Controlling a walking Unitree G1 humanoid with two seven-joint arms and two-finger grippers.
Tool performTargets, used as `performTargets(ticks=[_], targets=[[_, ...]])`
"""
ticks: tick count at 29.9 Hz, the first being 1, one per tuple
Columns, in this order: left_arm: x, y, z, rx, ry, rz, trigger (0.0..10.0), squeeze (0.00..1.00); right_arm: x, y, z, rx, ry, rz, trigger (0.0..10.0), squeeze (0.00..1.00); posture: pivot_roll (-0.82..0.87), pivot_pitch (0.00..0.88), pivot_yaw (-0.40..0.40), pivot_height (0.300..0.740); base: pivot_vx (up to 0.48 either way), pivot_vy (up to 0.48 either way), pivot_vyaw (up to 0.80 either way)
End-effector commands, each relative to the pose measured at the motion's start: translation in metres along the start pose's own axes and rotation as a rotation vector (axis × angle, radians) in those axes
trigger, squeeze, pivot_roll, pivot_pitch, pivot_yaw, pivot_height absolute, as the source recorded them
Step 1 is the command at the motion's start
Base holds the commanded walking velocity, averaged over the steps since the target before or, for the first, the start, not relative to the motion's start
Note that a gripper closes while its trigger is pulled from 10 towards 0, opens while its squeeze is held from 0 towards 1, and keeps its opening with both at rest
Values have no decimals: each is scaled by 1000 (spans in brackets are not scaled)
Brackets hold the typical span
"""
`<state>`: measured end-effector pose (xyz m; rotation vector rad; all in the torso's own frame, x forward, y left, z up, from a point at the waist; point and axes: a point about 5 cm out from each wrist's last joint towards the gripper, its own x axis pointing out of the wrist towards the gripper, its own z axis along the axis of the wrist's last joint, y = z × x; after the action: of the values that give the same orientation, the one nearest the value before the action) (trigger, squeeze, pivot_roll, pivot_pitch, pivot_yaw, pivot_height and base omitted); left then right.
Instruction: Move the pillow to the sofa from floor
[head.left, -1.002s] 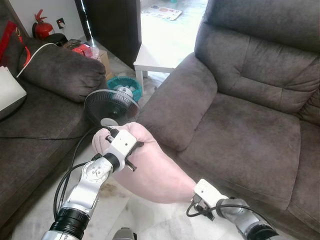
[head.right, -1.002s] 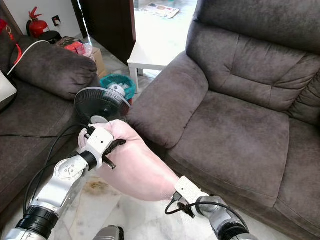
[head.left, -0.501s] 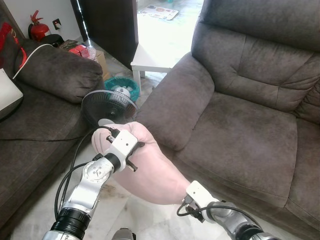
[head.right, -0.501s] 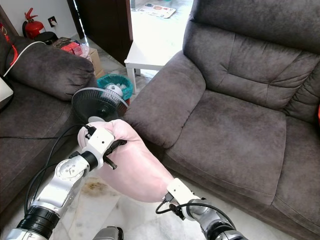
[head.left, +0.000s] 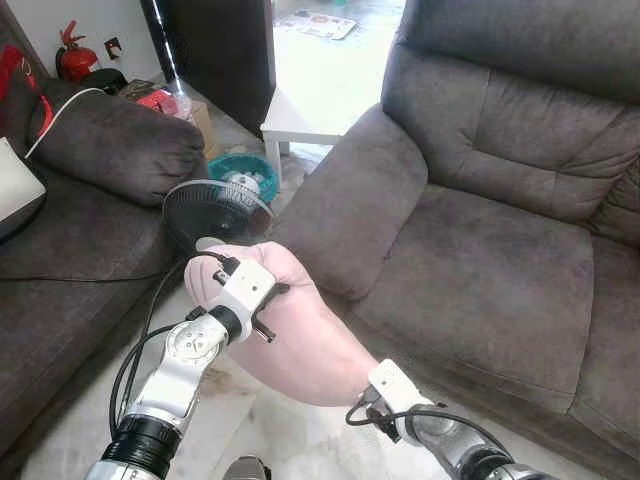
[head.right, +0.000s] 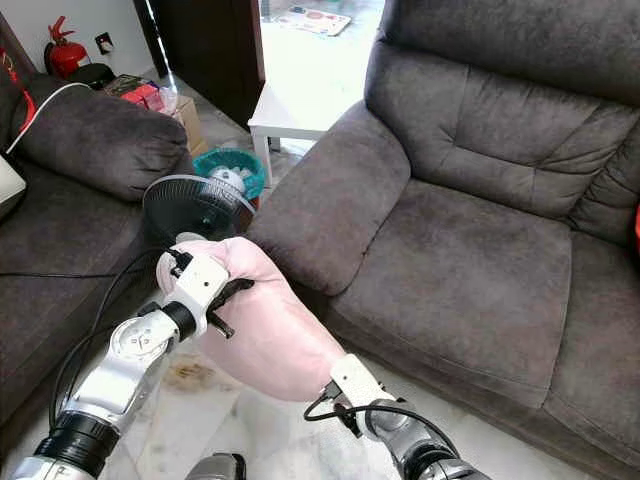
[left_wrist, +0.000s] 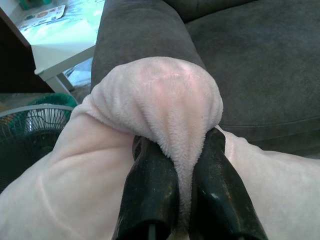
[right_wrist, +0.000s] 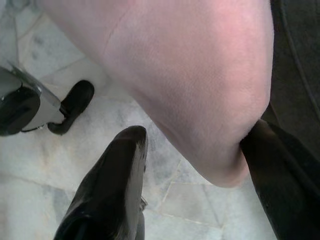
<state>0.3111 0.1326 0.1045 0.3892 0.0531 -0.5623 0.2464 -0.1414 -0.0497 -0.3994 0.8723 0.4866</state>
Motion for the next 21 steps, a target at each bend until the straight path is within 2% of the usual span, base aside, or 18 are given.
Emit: performTargets(ticks=[1, 5, 6, 7, 21], targets=[[3, 7, 28, 36, -122, 22, 10000, 0, 0, 2, 1, 35, -17, 8, 0, 0, 192, 121, -27, 740, 0, 0, 0], [5, 6, 32, 21, -136, 22, 10000, 0, 0, 1, 1, 32, -16, 5, 0, 0, 193, 120, -28, 740, 0, 0, 0], [5, 6, 33, 18, -141, 20, 10000, 0, 0, 1, 1, 31, -16, 5, 1451, 0, 194, 119, -29, 740, 0, 0, 0], [6, 6, 35, 18, -147, 15, 10000, 0, 0, 1, 0, 31, -15, 4, 10000, 0, 194, 119, -29, 740, 0, 0, 0], [5, 10, 55, -3, -215, 8, 10000, 0, -1, -1, -2, 21, -6, -3, 10000, 0, 204, 104, -34, 740, 0, 0, 0]])
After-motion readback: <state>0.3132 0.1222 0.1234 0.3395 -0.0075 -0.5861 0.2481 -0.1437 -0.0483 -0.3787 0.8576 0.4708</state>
